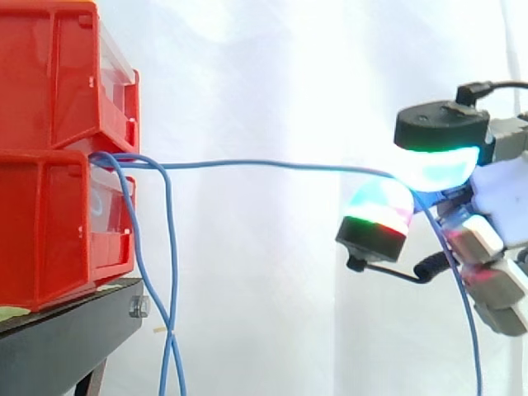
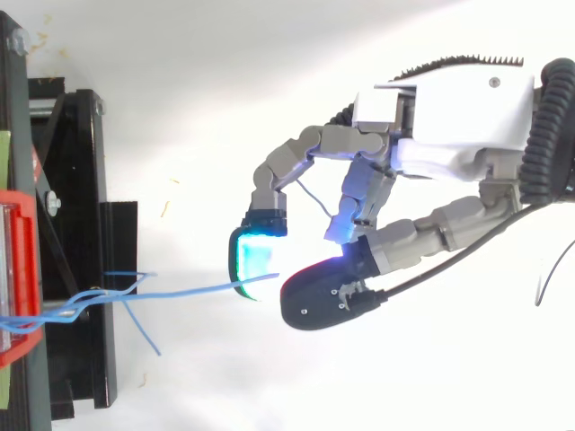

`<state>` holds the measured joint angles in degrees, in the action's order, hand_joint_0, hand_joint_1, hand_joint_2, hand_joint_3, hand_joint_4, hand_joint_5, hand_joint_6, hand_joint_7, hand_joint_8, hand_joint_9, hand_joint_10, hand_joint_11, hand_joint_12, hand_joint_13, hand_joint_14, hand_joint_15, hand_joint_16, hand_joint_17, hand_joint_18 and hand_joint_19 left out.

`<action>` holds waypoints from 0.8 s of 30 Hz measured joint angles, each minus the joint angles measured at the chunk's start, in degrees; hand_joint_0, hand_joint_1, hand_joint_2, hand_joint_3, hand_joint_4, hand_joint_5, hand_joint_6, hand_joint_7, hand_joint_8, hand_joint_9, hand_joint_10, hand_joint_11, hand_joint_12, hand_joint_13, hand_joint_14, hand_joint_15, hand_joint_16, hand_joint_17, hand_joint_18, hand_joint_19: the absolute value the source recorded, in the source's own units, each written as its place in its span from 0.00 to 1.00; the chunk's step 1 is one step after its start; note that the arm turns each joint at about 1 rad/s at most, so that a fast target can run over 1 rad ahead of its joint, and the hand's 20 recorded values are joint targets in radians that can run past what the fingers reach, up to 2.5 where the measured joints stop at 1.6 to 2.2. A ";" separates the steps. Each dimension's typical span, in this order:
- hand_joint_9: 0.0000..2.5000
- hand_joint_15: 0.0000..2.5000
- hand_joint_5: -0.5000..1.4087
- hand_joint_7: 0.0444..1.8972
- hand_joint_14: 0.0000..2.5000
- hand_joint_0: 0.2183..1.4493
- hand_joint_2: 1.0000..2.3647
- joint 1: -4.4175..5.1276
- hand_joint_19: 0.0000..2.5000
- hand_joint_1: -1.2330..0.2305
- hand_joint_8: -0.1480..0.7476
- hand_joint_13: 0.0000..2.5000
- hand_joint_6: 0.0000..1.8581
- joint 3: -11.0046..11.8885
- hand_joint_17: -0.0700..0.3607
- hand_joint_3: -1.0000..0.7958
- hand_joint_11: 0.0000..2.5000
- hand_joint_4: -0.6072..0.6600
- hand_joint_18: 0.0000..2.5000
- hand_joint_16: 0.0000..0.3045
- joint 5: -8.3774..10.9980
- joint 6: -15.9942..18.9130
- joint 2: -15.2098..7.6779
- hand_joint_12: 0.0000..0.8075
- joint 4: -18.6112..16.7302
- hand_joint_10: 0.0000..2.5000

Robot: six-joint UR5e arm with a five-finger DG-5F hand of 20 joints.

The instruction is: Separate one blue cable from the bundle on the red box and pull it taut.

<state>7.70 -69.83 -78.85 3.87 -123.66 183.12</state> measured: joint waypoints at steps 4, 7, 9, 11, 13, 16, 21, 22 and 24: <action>0.51 0.24 0.27 0.49 0.01 0.29 0.03 0.10 0.22 0.26 0.53 0.45 0.47 -1.29 0.57 0.57 0.12 0.38 0.42 0.26 0.01 0.00 0.00 0.64 -2.18 0.00; 0.51 0.24 0.27 0.49 0.01 0.29 0.03 0.19 0.22 0.26 0.53 0.45 0.47 -1.67 0.57 0.57 0.12 0.38 0.42 0.26 0.01 0.00 0.00 0.64 -3.69 0.00; 0.51 0.24 0.27 0.49 0.01 0.29 0.03 0.20 0.22 0.26 0.53 0.45 0.47 -1.75 0.57 0.57 0.12 0.38 0.42 0.26 0.02 0.00 0.02 0.64 -4.30 0.00; 0.51 0.24 0.27 0.50 0.01 0.28 0.05 0.21 0.22 0.26 0.53 0.45 0.47 -1.78 0.57 0.57 0.12 0.38 0.42 0.26 0.01 0.00 0.01 0.64 -4.60 0.00; 0.51 0.24 0.27 0.50 0.01 0.28 0.06 0.21 0.22 0.26 0.53 0.45 0.47 -1.78 0.57 0.57 0.12 0.38 0.42 0.26 0.01 0.00 0.01 0.64 -4.72 0.00; 0.51 0.24 0.27 0.50 0.01 0.27 0.08 0.22 0.22 0.27 0.53 0.45 0.47 -1.79 0.57 0.57 0.11 0.38 0.42 0.26 0.01 0.00 0.04 0.65 -4.80 0.01; 0.52 0.24 0.27 0.50 0.01 0.26 0.11 0.23 0.22 0.28 0.53 0.45 0.47 -1.81 0.58 0.56 0.12 0.38 0.42 0.26 0.02 0.00 0.02 0.64 -4.90 0.00; 0.52 0.24 0.27 0.50 0.01 0.26 0.12 0.23 0.22 0.28 0.53 0.45 0.47 -1.81 0.58 0.56 0.12 0.38 0.42 0.26 0.02 0.00 0.02 0.65 -4.98 0.00; 0.52 0.24 0.27 0.50 0.01 0.26 0.13 0.22 0.22 0.28 0.52 0.45 0.47 -1.81 0.58 0.56 0.11 0.37 0.42 0.26 0.02 0.00 0.02 0.65 -5.15 0.00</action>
<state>7.92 -71.63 -78.84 3.87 -123.64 177.97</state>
